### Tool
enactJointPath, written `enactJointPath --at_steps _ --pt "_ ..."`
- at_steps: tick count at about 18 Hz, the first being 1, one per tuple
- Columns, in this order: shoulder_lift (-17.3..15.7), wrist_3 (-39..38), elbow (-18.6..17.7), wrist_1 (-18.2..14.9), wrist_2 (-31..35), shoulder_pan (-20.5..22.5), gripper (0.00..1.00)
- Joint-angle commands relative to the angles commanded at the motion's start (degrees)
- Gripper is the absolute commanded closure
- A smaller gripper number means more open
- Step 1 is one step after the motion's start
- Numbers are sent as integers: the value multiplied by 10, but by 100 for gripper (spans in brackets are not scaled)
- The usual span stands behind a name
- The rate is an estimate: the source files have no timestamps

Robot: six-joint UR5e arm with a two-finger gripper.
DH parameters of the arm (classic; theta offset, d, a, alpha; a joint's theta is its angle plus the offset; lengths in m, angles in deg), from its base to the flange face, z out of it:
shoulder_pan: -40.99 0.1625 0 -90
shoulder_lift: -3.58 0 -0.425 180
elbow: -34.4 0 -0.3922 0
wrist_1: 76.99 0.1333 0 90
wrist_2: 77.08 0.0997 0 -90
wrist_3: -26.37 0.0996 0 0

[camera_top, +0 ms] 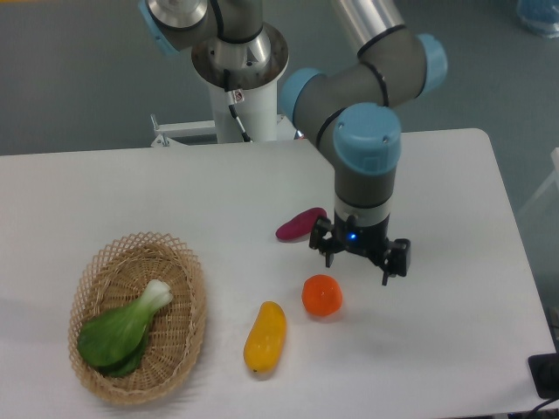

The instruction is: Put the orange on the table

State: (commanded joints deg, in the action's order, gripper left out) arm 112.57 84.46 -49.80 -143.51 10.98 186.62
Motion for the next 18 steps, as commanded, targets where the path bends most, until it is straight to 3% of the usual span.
enactJointPath --at_steps 4,7,18 --pt "-21 47 2 -14 -5 22 0" --pt "-54 125 -1 -65 -26 70 0" --pt "-71 219 -2 -93 -28 121 0"
